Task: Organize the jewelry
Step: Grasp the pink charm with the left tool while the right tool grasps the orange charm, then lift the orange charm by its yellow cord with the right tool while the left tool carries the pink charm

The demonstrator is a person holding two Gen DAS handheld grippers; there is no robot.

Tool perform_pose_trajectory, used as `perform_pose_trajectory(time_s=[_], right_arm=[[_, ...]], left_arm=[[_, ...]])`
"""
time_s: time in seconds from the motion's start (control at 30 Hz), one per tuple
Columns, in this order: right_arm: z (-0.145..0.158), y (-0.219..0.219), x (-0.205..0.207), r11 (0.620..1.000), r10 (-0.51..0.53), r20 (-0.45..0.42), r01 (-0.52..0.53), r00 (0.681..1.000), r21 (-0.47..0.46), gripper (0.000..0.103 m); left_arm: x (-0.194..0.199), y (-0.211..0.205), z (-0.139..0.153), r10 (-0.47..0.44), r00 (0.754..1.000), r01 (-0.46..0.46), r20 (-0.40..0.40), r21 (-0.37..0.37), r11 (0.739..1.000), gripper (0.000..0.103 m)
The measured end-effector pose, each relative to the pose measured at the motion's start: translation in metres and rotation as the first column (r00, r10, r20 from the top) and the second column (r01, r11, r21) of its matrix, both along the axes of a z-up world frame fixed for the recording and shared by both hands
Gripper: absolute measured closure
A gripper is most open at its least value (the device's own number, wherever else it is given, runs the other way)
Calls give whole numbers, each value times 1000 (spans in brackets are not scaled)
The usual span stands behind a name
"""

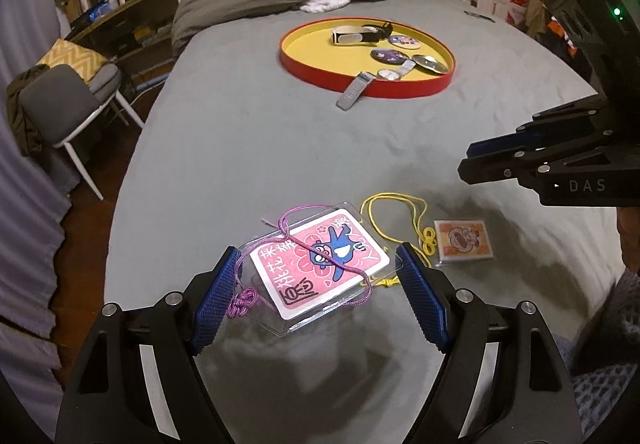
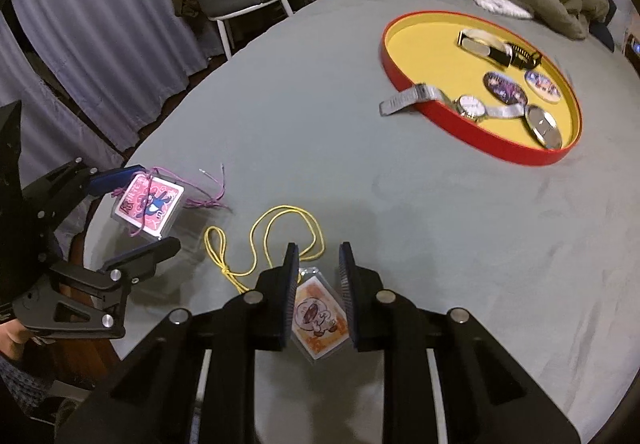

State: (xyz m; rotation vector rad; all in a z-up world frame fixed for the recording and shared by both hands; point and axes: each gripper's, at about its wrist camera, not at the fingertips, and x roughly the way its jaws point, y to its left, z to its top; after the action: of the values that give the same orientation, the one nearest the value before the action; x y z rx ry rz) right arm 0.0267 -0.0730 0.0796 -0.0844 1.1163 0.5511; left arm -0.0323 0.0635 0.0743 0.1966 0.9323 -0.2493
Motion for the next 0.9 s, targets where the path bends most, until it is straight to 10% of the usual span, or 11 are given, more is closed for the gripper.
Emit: perform_pose_trajectory(time_s=[0.1,0.23,0.73,0.9], right_arm=[[-12,4,-1,999,32,-48,-32,998,-13,78],[-26,13,-8,994,66,-71,-72,995,-86,42],[-63,31,-19,969,129,-155,-158,979,-191,43],[-59,23,-16,980,97,-148,-120,984,-157,68]], left_arm=[[0,1,0,2,1000,-2,-2,-2,1000,27],[0,4,1,7,1000,-8,-1,-7,1000,27],[4,7,-2,13,1000,-13,-4,-7,1000,27],[3,6,-1,9,1000,-9,-1,-8,1000,27]])
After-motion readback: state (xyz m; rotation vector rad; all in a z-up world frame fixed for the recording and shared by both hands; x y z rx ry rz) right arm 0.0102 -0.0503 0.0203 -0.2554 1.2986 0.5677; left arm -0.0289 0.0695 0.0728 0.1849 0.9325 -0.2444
